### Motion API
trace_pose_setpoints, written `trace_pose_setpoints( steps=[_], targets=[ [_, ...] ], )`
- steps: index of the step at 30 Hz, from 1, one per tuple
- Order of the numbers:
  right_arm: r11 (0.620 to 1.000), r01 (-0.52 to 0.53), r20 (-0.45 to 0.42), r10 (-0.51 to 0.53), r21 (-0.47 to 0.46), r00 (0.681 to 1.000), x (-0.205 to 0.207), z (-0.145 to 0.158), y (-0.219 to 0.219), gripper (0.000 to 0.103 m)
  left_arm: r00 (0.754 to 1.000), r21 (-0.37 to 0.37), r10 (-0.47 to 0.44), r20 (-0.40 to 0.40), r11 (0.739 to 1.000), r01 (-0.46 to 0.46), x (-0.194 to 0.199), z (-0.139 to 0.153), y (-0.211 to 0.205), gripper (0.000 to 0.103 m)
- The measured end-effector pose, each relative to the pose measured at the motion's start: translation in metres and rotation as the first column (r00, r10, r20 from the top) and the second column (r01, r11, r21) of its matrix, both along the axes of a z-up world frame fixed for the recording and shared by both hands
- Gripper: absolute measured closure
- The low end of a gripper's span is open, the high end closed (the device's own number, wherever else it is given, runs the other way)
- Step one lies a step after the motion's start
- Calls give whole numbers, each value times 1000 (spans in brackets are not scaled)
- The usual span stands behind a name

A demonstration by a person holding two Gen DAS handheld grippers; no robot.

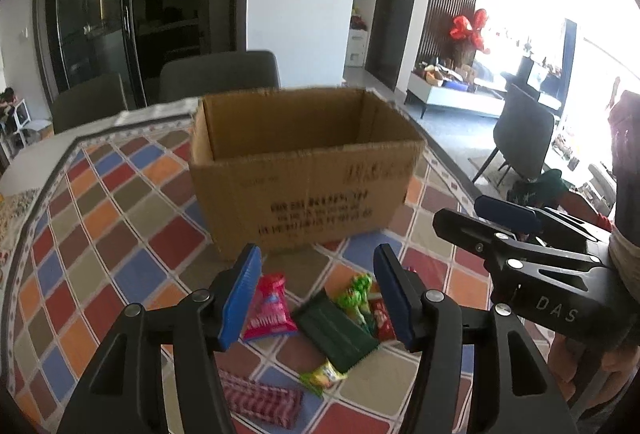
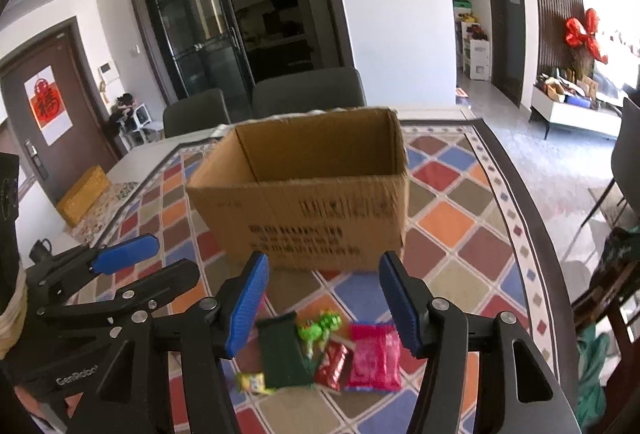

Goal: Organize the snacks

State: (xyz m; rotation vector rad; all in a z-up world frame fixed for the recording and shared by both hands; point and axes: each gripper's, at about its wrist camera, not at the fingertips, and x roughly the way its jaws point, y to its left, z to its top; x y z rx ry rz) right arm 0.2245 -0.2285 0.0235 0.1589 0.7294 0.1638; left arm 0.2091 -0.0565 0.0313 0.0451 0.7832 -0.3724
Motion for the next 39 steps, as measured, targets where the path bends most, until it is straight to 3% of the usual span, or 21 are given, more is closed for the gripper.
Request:
trace_pose_setpoints(
  steps=[22,39],
  targets=[
    [999,42,-214,-38,15,976,-39,-81,-14,44,975,10,-13,-220,1000,15,-24,-81,-11,45],
    [997,77,-307,-75,-4,949,-32,-117,-22,44,945,20,17,-326,1000,-11,0,-118,-16,45]
  ],
)
